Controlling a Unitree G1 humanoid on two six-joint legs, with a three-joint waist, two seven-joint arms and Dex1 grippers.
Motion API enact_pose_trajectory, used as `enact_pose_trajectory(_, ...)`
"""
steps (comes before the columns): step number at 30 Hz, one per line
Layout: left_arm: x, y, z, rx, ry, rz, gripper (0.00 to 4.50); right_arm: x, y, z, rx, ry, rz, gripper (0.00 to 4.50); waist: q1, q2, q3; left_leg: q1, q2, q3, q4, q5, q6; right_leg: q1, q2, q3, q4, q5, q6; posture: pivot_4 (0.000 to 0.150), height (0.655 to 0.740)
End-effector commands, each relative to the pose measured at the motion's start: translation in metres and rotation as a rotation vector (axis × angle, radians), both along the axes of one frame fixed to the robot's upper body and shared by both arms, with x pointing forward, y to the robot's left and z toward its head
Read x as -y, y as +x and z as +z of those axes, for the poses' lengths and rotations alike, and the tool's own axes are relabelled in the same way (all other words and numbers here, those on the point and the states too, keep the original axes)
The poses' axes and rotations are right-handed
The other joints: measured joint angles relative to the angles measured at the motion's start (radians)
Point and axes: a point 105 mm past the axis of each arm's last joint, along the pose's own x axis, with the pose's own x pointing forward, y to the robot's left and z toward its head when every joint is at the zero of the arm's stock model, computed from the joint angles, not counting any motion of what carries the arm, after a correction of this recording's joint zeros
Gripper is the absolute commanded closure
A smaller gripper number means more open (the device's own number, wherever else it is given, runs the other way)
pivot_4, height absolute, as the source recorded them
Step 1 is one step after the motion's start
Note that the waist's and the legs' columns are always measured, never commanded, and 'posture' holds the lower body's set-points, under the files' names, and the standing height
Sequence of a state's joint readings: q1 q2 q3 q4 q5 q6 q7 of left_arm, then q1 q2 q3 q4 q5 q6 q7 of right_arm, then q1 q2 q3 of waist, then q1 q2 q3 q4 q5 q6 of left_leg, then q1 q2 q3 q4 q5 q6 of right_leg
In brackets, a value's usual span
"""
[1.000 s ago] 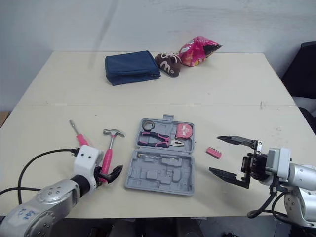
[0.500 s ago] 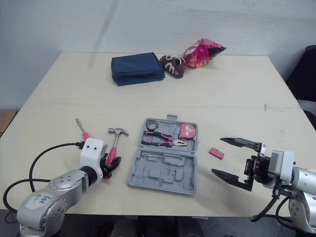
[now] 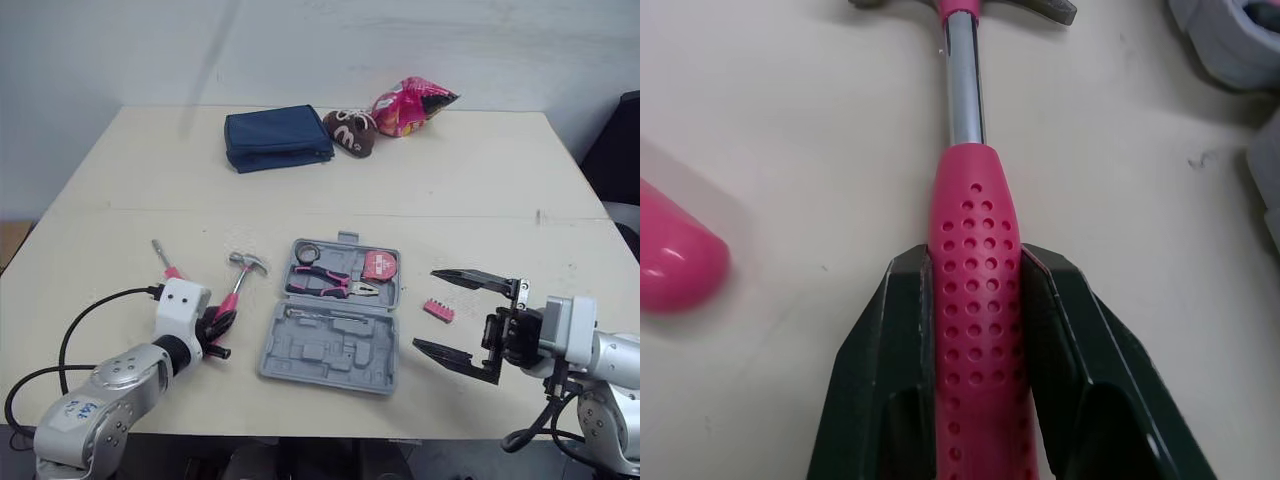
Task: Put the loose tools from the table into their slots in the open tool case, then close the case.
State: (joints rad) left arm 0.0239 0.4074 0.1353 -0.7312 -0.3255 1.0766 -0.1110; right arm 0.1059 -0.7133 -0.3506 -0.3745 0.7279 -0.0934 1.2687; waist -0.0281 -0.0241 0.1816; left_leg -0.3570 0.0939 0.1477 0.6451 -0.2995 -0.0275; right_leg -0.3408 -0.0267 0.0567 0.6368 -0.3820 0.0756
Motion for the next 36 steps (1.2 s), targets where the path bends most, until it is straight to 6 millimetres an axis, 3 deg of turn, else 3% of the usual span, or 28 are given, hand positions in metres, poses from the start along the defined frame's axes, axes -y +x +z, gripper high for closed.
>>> enact_pose_trajectory(1,0.013,0.002,0.035,0.175,0.004,-0.186,3.93,-0.002,-0.001,0.005,0.030,-0.015,-0.015,0.00,0.000,0.000,0.000,-0.001,0.000,0.000,0.000,-0.001,0.000,-0.001,0.000,0.000,-0.001,0.000,0.000,0.150,0.7400)
enact_pose_trajectory(5,0.031,0.000,0.063,0.309,0.011,-0.453,3.93,0.002,-0.001,0.006,0.039,-0.025,-0.053,0.00,0.000,0.000,0.000,-0.004,0.000,0.001,-0.001,-0.003,0.001,-0.001,0.000,-0.001,-0.008,0.000,0.000,0.150,0.7400)
enact_pose_trajectory(11,0.062,-0.023,0.082,0.339,0.098,-1.012,3.93,0.018,-0.004,0.002,-0.005,-0.071,-0.113,0.00,0.004,0.000,0.001,-0.015,0.001,0.004,0.001,-0.003,0.001,-0.011,0.001,-0.001,-0.008,0.000,0.001,0.150,0.7400)
enact_pose_trajectory(14,0.071,-0.027,0.083,0.293,0.143,-1.195,3.93,0.023,-0.007,0.000,-0.017,-0.083,-0.133,0.00,0.001,0.001,0.001,-0.015,0.001,0.006,0.002,-0.003,0.001,-0.012,0.002,0.001,-0.008,0.000,0.002,0.150,0.7400)
enact_pose_trajectory(17,0.079,-0.030,0.068,0.103,0.240,-1.367,3.93,0.028,-0.007,-0.002,-0.027,-0.086,-0.156,0.00,-0.003,0.001,0.002,-0.014,0.000,0.008,0.003,-0.003,0.001,-0.012,0.004,0.003,-0.007,0.001,0.004,0.150,0.7400)
enact_pose_trajectory(23,0.099,-0.011,0.061,-0.032,0.375,-1.418,3.93,0.031,-0.008,-0.007,-0.042,-0.087,-0.176,0.00,-0.001,0.002,0.002,-0.014,-0.004,0.008,0.005,0.000,0.002,-0.015,0.006,0.005,0.000,0.001,0.005,0.150,0.7400)
enact_pose_trajectory(30,0.125,-0.013,0.035,-0.168,0.356,-1.369,3.93,0.032,-0.013,-0.015,-0.054,-0.094,-0.197,0.00,0.000,0.002,0.002,-0.014,0.002,0.009,0.005,0.001,0.001,-0.018,0.005,0.007,0.005,0.000,0.006,0.150,0.7400)
enact_pose_trajectory(36,0.144,-0.002,0.035,-0.138,0.395,-1.310,3.93,0.034,-0.016,-0.014,-0.044,-0.102,-0.207,0.00,0.000,0.000,0.003,-0.014,0.002,0.008,0.012,0.001,0.002,-0.018,0.005,0.007,0.011,0.000,0.006,0.150,0.7400)
